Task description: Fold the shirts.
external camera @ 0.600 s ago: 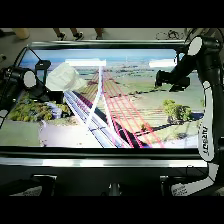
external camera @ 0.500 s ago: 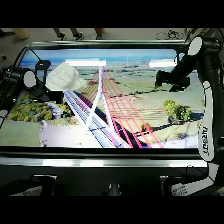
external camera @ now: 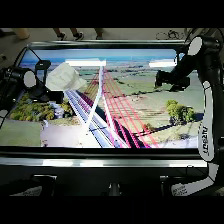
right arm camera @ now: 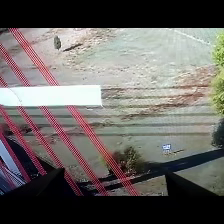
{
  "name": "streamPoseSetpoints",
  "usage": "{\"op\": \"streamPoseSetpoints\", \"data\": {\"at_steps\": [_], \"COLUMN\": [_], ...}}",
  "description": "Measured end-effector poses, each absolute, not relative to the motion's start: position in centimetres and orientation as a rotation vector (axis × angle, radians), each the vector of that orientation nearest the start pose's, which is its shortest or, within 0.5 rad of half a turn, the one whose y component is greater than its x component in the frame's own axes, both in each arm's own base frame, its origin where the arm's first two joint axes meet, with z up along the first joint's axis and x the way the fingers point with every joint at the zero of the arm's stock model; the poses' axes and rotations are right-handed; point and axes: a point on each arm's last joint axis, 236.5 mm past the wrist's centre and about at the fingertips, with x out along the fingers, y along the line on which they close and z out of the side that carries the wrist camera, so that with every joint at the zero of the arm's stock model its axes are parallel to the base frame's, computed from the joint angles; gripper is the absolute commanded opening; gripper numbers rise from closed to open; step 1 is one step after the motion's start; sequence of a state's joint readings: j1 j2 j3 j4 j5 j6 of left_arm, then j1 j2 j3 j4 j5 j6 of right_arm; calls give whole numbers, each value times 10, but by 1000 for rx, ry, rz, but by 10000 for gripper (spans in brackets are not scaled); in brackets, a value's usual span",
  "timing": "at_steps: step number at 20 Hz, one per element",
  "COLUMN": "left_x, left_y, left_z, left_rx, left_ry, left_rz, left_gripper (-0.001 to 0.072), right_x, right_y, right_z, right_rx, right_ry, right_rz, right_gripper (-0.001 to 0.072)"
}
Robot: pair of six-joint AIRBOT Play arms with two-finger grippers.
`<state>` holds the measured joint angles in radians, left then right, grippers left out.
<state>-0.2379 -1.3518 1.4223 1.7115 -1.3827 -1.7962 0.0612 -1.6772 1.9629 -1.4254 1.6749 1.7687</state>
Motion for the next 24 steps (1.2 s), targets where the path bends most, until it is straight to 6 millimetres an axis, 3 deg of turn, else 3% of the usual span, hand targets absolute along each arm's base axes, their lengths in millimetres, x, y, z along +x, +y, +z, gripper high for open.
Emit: {"op": "streamPoseSetpoints", "data": {"at_steps": [3, 7, 10, 12, 16, 21, 22, 23, 24], "left_x": [392, 418, 462, 502, 571, 600, 604, 609, 611], "left_y": [-62, -72, -74, -57, -16, -15, -17, -20, -23], "left_z": [61, 65, 66, 60, 24, -44, -50, -56, -61], "left_rx": [73, 45, 32, 4, -105, -148, -152, -160, -162], "left_ry": [1282, 1179, 1052, 1009, 1040, 1109, 1102, 1092, 1089], "left_rz": [43, 13, -4, 29, 89, 39, 31, 23, 15], "left_gripper": [705, 705, 705, 705, 705, 699, 527, 251, 29], "right_x": [447, 460, 475, 481, 485, 489, 490, 491, 491], "right_y": [62, 63, 64, 65, 66, 67, 67, 67, 67], "right_z": [90, 93, 97, 99, 101, 102, 103, 103, 103], "right_rx": [215, 236, 248, 258, 264, 267, 266, 263, 263], "right_ry": [1397, 1343, 1276, 1249, 1232, 1214, 1209, 1204, 1203], "right_rz": [42, 35, 37, 38, 42, 47, 48, 51, 51], "right_gripper": [686, 686, 685, 685, 685, 684, 684, 684, 684]}}
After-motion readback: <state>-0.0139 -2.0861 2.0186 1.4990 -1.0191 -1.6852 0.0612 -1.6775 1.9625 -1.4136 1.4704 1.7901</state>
